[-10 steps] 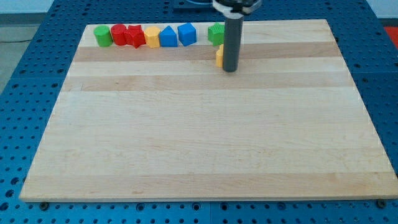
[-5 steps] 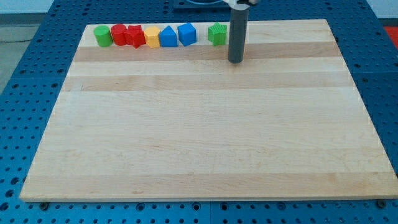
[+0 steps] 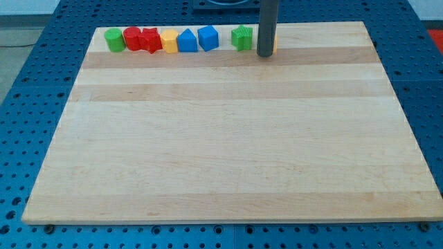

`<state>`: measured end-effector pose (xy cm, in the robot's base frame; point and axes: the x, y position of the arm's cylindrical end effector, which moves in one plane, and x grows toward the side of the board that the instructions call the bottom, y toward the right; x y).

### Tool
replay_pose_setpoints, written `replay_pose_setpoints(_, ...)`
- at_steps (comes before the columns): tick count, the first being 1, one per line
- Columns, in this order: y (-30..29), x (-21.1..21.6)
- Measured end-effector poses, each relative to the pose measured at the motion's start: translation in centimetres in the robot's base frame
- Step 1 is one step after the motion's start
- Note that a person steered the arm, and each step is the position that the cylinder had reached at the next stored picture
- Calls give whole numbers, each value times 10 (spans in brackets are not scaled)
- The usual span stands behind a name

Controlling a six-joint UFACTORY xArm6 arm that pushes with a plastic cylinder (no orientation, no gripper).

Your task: Push the yellow heart to the right of the green star

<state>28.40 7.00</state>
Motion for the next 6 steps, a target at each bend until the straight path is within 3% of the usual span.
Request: replay_pose_setpoints(6, 2, -8)
